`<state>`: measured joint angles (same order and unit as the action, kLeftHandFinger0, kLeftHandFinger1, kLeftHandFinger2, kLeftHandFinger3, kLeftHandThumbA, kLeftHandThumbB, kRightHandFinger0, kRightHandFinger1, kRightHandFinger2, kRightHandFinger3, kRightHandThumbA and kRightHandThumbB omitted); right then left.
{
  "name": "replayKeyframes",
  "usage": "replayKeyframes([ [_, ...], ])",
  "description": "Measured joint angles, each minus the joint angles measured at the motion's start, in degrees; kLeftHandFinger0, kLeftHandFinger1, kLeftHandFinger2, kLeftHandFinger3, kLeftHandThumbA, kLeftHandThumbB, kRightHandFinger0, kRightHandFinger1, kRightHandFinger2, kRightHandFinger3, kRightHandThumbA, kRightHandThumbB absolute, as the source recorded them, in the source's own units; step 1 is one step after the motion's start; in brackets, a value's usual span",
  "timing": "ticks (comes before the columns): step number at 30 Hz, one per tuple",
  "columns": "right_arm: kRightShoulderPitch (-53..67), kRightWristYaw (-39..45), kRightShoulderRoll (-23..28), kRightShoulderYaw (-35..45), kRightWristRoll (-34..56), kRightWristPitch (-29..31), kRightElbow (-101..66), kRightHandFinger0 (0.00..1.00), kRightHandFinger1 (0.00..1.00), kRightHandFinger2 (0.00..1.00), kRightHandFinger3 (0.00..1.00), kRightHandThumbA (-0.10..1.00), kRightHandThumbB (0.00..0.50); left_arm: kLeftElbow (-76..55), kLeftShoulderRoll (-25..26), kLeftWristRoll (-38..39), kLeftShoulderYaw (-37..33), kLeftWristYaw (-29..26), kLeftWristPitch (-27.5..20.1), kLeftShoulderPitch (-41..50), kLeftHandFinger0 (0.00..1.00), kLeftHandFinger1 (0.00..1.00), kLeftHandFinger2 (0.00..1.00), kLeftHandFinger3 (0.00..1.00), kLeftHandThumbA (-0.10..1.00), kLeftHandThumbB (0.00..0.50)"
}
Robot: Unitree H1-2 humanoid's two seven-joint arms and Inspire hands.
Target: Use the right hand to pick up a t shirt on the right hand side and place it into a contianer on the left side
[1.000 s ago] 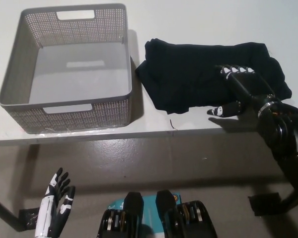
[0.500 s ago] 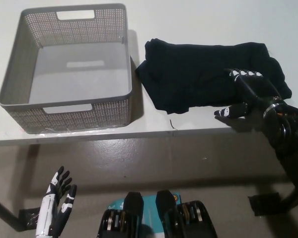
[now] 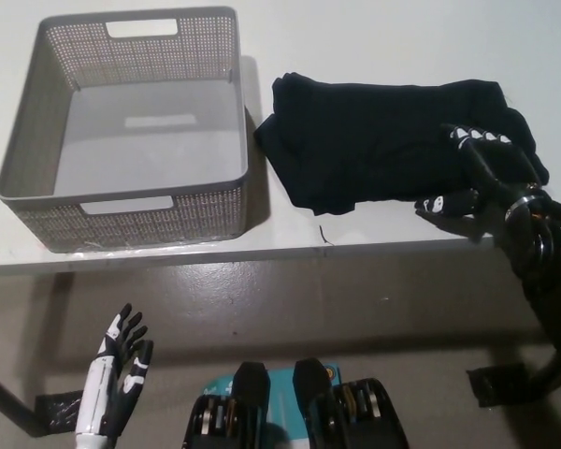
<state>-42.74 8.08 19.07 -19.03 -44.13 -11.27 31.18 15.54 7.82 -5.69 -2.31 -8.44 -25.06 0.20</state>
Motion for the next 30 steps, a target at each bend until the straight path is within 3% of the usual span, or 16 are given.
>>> replayKeyframes([
  [6, -0.4, -2.3, -2.4, 0.7, 1.3, 0.3, 3.8, 1.0, 1.0, 1.0, 1.0, 1.0, 0.498, -0.1, 0.2, -0.1, -0.4, 0.0, 0.0, 0.2, 0.91, 0.89, 0.97, 1.0, 0.85, 0.292],
  [10, -1.4, -5.4, -5.2, 4.0, 3.8, 1.7, 7.9, 1.0, 1.0, 1.0, 1.0, 0.61, 0.399, -0.1, 0.3, 0.0, -0.5, 0.0, 0.0, 0.5, 0.92, 0.89, 0.97, 1.0, 0.85, 0.301],
  [11, -1.5, -5.9, -5.5, 4.5, 4.1, 2.0, 8.4, 1.0, 1.0, 1.0, 1.0, 0.48, 0.328, -0.1, 0.3, 0.0, -0.6, 0.0, 0.0, 0.5, 0.91, 0.89, 0.96, 1.0, 0.85, 0.301],
  [12, -1.7, -7.0, -6.2, 5.7, 5.0, 2.7, 9.4, 0.94, 1.0, 1.0, 1.0, 0.32, 0.272, -0.1, 0.3, 0.0, -0.6, 0.0, 0.0, 0.4, 0.92, 0.89, 0.96, 1.0, 0.85, 0.3],
  [13, -1.7, -7.8, -6.5, 6.3, 5.4, 3.3, 9.8, 0.89, 1.0, 1.0, 1.0, 0.3, 0.272, -0.1, 0.3, 0.0, -0.6, 0.0, 0.0, 0.4, 0.92, 0.89, 0.96, 1.0, 0.85, 0.3],
  [14, -1.7, -9.0, -7.0, 7.1, 6.1, 4.2, 10.4, 0.59, 0.69, 0.8, 0.78, 0.14, 0.202, -0.1, 0.3, 0.0, -0.6, 0.0, 0.0, 0.4, 0.92, 0.89, 0.96, 1.0, 0.85, 0.3],
  [15, -1.7, -9.9, -7.3, 7.8, 6.5, 4.9, 10.9, 0.43, 0.54, 0.66, 0.65, 0.06, 0.152, -0.1, 0.3, 0.0, -0.6, 0.0, 0.0, 0.4, 0.92, 0.89, 0.96, 1.0, 0.85, 0.303],
  [16, -1.7, -10.5, -7.5, 8.3, 6.9, 5.5, 11.4, 0.12, 0.23, 0.38, 0.43, -0.02, 0.078, -0.1, 0.3, 0.0, -0.6, 0.0, 0.0, 0.4, 0.92, 0.89, 0.96, 1.0, 0.84, 0.302],
  [17, -1.7, -12.0, -7.9, 9.2, 7.6, 6.6, 12.0, 0.01, 0.13, 0.31, 0.37, -0.05, 0.057, -0.1, 0.3, 0.0, -0.6, 0.0, 0.0, 0.4, 0.92, 0.89, 0.96, 1.0, 0.84, 0.3],
  [18, -1.7, -13.2, -8.1, 10.2, 8.2, 7.5, 12.6, 0.0, 0.03, 0.12, 0.15, -0.09, 0.026, -0.1, 0.3, 0.0, -0.6, 0.0, 0.0, 0.4, 0.92, 0.89, 0.97, 1.0, 0.85, 0.299],
  [19, -1.7, -13.6, -8.2, 10.6, 8.4, 7.9, 12.9, 0.0, 0.0, 0.1, 0.14, -0.1, 0.004, -0.1, 0.3, 0.0, -0.6, 0.0, 0.0, 0.4, 0.91, 0.88, 0.96, 1.0, 0.84, 0.297],
  [20, -1.7, -15.4, -8.5, 11.7, 9.2, 9.5, 13.8, 0.0, 0.01, 0.3, 0.35, -0.1, 0.01, -0.1, 0.3, 0.0, -0.6, 0.0, 0.0, 0.4, 0.91, 0.88, 0.96, 1.0, 0.83, 0.294],
  [21, -1.7, -15.7, -8.5, 11.9, 9.3, 9.8, 14.1, 0.0, 0.02, 0.39, 0.47, -0.1, 0.024, -0.1, 0.3, 0.0, -0.6, 0.0, 0.0, 0.4, 0.91, 0.88, 0.97, 1.0, 0.83, 0.291],
  [24, -1.6, -19.6, -8.8, 13.9, 11.0, 13.7, 16.0, 0.0, 0.09, 0.52, 0.59, -0.1, 0.02, -0.1, 0.3, 0.0, -0.6, 0.0, 0.0, 0.5, 0.92, 0.89, 0.97, 1.0, 0.84, 0.287],
  [27, -1.5, -21.6, -9.1, 15.5, 12.9, 16.4, 17.5, 0.0, 0.12, 0.49, 0.53, -0.1, 0.023, -0.1, 0.3, 0.0, -0.6, 0.0, 0.0, 0.5, 0.92, 0.89, 0.98, 1.0, 0.85, 0.279],
  [30, -1.1, -23.3, -9.2, 17.1, 14.9, 18.7, 18.4, 0.0, 0.0, 0.28, 0.22, -0.1, 0.048, -0.1, 0.3, 0.0, -0.6, 0.0, 0.0, 0.5, 0.92, 0.9, 0.99, 1.0, 0.85, 0.285],
])
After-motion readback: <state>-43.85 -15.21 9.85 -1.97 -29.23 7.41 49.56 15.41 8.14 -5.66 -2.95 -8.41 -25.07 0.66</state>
